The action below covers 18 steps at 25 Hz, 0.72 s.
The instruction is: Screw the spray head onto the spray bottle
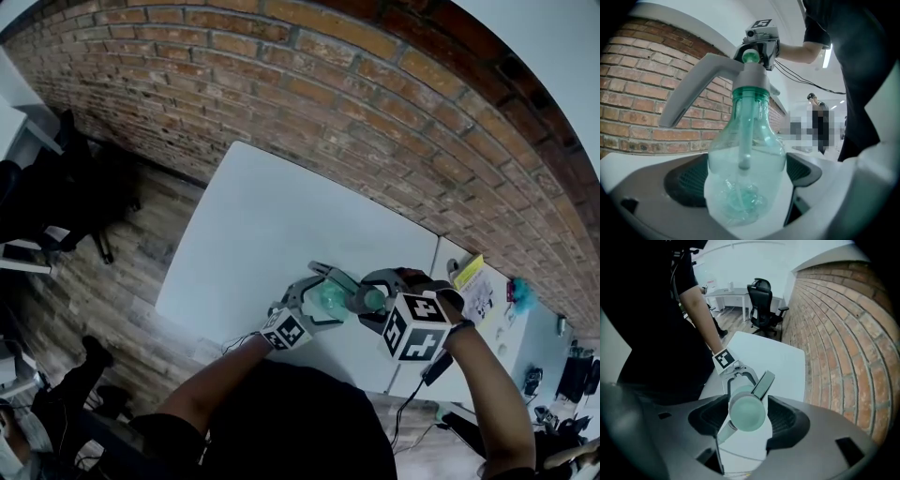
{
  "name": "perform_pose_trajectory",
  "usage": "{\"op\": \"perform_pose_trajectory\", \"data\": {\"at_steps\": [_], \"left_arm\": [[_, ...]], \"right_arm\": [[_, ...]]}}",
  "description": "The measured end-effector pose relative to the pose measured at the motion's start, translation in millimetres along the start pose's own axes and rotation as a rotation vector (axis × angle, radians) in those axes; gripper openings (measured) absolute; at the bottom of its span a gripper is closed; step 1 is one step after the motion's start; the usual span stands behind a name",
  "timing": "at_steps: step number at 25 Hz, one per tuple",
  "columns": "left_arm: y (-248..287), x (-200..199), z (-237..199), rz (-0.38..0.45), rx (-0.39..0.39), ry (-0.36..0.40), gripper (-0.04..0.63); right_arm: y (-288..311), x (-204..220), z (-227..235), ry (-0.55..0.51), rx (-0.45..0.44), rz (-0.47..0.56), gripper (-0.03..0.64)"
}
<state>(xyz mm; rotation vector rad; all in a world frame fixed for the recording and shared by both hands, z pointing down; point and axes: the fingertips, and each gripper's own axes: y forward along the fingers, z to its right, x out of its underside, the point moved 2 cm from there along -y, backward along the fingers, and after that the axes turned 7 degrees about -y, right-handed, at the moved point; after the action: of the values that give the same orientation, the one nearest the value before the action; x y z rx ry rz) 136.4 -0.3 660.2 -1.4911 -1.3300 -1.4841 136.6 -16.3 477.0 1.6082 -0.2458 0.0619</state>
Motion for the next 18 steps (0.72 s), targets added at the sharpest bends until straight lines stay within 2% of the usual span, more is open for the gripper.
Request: {"op": "perform_pose_trajectory", "data": {"at_steps": [3,8,10,15,18], "left_arm": [[0,0,-1,-0.007,0.004,-0.012,0.520],[2,0,0,-0.005,0.010,-0.015,0.520],[2,0,0,0.001,0.012,-0.019,0.520],[1,1,0,0.005,0.002,-0.024,0.520],[2,1,-1,0.003,-0.005,-0.021,0.520]], "right_arm": [[9,5,-1,-0.046,-0.040,-0.058,0.261],[21,12,-4,0.017,-0.049,-0.104,0.261],[20,12,-1,0.111,-0.035,-0.086,0.261],[19,16,5,0.486,-0.022,0.041,0.261],[18,20,9,0.611,0.007,0.079,0.261]]}}
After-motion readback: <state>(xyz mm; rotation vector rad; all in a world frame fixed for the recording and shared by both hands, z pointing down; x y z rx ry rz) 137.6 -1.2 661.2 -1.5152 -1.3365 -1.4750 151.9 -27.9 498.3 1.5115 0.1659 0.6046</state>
